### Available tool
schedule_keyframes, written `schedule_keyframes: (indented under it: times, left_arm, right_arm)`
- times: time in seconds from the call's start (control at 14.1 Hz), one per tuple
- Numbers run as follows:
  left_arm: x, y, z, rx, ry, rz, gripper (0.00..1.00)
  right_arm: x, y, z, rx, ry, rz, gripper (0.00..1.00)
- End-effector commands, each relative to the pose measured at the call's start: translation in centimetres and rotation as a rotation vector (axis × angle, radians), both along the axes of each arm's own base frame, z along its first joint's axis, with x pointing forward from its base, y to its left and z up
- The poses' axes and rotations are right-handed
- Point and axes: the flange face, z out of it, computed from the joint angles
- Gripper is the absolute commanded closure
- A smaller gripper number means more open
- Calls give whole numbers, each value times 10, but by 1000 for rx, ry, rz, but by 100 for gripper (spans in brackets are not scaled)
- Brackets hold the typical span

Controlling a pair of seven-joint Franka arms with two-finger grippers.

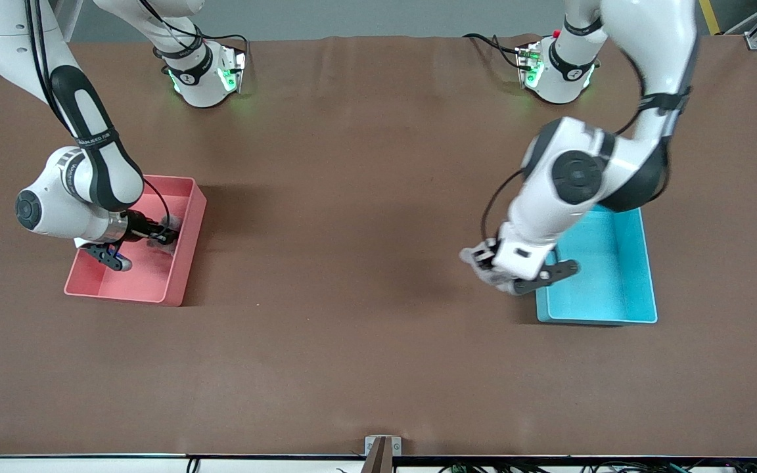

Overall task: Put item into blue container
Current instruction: 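Lower the plush into the blue box and open the left gripper, then lift the second plush with the right gripper while the left gripper withdraws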

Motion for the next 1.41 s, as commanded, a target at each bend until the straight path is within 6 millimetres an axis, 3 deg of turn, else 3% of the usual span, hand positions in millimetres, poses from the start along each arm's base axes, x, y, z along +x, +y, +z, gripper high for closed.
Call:
schedule_keyframes:
  times: [0.0, 0.14, 0.28, 0.57, 0.71, 0.85, 0.99, 1.13, 1.34]
  left_arm:
    - [-21, 69, -1, 34, 18, -60, 69]
    - [-20, 117, 0, 40, 21, -94, 69]
    - [-23, 164, -5, 45, 37, -138, 69]
    - [-33, 215, -34, 42, 88, -178, 69]
    - [-35, 227, -61, 35, 132, -175, 69]
    - [-38, 230, -84, 32, 150, -173, 69]
    - [-43, 232, -104, 45, 146, -183, 68]
    - [-47, 234, -123, 52, 156, -191, 68]
    - [-46, 242, -152, 46, 151, -180, 64]
  right_arm:
    - [-3, -1, -1, 22, -1, 11, 97]
    - [2, -4, 7, 34, 4, 35, 98]
    - [20, -13, 33, 67, 33, 46, 98]
    - [62, -24, 107, -3, 91, 115, 98]
    - [77, -4, 139, -31, 117, 90, 98]
    - [88, 49, 166, -79, 157, 29, 98]
    - [88, 116, 171, -130, 173, -50, 98]
    - [84, 200, 175, -179, 137, -124, 97]
    - [71, 321, 148, -192, 85, -312, 97]
